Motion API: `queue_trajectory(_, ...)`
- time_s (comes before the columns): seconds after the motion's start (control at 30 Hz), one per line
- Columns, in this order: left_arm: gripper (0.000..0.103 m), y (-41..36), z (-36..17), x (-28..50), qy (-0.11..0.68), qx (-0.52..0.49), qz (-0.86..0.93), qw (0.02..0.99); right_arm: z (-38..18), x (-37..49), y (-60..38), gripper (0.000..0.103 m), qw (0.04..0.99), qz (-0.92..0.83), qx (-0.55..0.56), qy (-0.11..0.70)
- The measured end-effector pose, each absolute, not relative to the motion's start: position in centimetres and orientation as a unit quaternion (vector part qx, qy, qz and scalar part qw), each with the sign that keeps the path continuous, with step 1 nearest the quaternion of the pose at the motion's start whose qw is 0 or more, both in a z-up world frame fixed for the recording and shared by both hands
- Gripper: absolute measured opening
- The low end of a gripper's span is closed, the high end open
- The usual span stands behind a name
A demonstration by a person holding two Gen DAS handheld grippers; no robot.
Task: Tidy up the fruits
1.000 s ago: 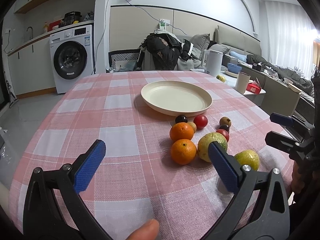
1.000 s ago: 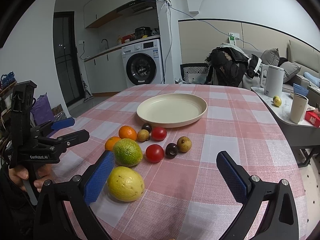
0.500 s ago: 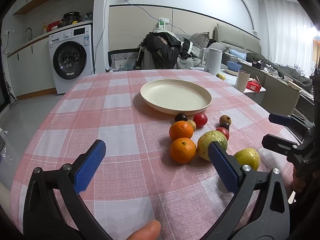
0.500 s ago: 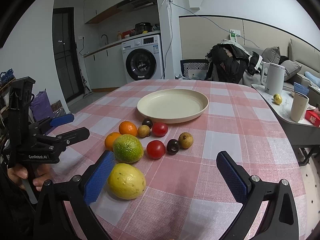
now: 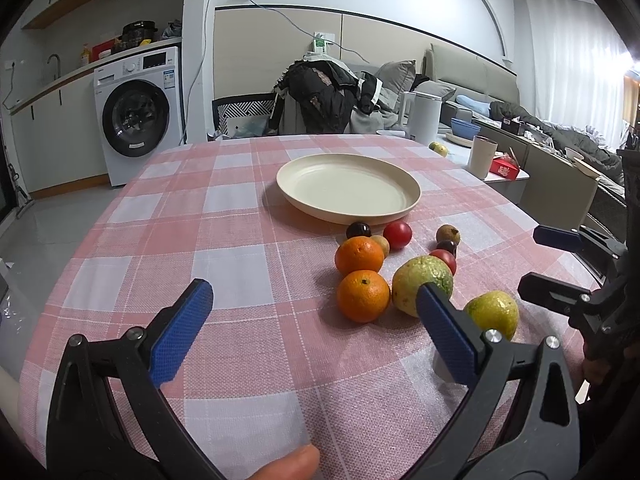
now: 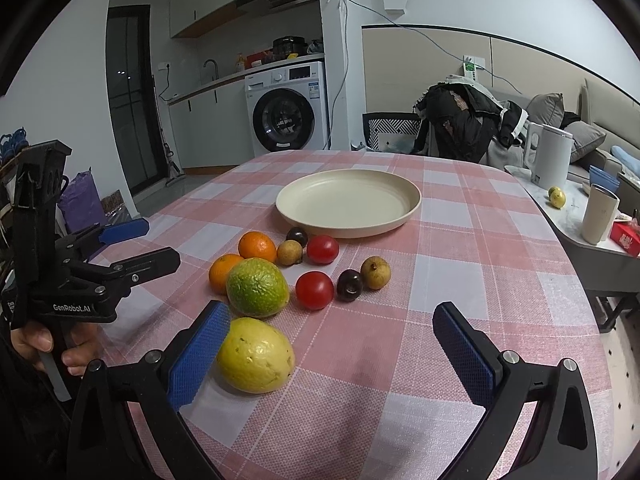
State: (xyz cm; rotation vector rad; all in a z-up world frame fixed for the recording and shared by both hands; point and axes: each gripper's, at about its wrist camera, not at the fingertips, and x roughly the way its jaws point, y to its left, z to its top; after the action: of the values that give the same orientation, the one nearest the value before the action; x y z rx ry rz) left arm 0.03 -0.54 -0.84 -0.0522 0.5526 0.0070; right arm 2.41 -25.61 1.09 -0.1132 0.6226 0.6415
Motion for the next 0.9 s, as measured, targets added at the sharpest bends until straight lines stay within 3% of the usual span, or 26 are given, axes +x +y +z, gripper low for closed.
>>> queue_trajectory(0.9,0.098,-1.3,-0.8,0.4,0.283,-0.015,-0.012,0.959,-0.5,2.0,-23.7,0.103,0.861,0.351,-0.083,0.359)
